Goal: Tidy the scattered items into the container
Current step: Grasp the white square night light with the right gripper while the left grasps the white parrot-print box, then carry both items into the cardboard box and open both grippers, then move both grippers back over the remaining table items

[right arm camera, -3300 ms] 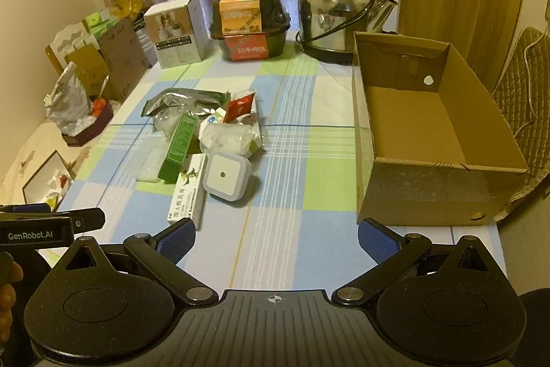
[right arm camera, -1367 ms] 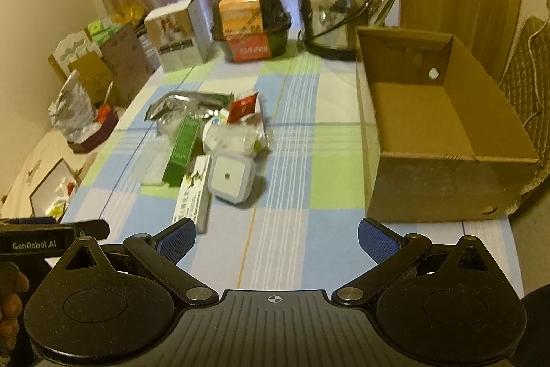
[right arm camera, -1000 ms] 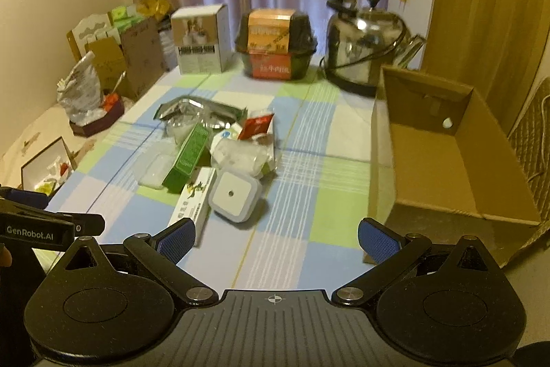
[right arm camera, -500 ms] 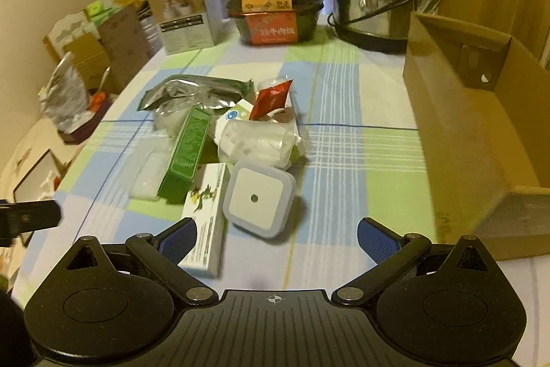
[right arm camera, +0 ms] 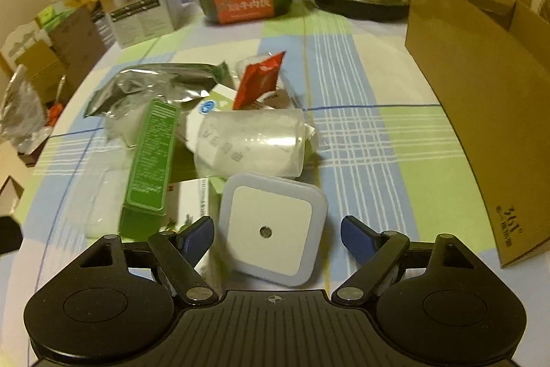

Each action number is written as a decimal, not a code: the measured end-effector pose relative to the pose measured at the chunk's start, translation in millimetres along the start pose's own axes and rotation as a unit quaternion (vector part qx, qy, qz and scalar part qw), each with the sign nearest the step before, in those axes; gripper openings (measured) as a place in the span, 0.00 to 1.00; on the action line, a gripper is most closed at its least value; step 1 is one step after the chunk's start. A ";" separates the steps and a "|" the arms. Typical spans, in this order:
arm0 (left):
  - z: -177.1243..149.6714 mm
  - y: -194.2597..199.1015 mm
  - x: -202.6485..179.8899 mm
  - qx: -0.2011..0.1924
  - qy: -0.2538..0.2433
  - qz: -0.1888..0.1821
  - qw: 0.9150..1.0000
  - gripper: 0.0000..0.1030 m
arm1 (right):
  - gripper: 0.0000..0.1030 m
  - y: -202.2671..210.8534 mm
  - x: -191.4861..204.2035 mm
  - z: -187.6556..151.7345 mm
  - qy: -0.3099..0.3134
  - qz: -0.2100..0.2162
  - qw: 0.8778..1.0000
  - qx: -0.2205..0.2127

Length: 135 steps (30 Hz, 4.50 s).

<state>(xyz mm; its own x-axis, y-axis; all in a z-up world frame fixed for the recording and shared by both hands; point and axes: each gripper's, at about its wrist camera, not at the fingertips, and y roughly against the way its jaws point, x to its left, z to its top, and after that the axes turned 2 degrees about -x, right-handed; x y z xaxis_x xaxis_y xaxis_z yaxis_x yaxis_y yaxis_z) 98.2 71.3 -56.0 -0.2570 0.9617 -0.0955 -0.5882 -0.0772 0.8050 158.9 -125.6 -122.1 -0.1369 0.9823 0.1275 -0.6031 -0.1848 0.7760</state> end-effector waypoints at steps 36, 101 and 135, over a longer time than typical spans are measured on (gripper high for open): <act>-48.0 -68.4 -106.2 0.041 -0.149 -0.043 0.987 0.32 | 0.68 35.0 -88.1 -38.1 0.097 0.042 0.994 0.023; 20.1 37.2 -328.1 -0.082 -0.235 -0.214 0.945 0.37 | 0.65 148.5 -295.3 64.0 -0.029 -0.058 0.991 -0.115; 5.0 54.4 -174.1 -0.071 -0.129 -0.119 0.982 0.59 | 0.92 176.7 -230.1 66.2 -0.010 -0.004 0.988 -0.154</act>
<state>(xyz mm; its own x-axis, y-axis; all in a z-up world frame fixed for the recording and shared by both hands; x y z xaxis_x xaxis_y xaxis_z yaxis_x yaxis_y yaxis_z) 114.8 -99.0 7.3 0.0932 0.9902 -0.1041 -0.7131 0.1393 0.6871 135.9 -382.3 26.5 -0.1179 0.9835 0.1369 -0.8147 -0.1746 0.5529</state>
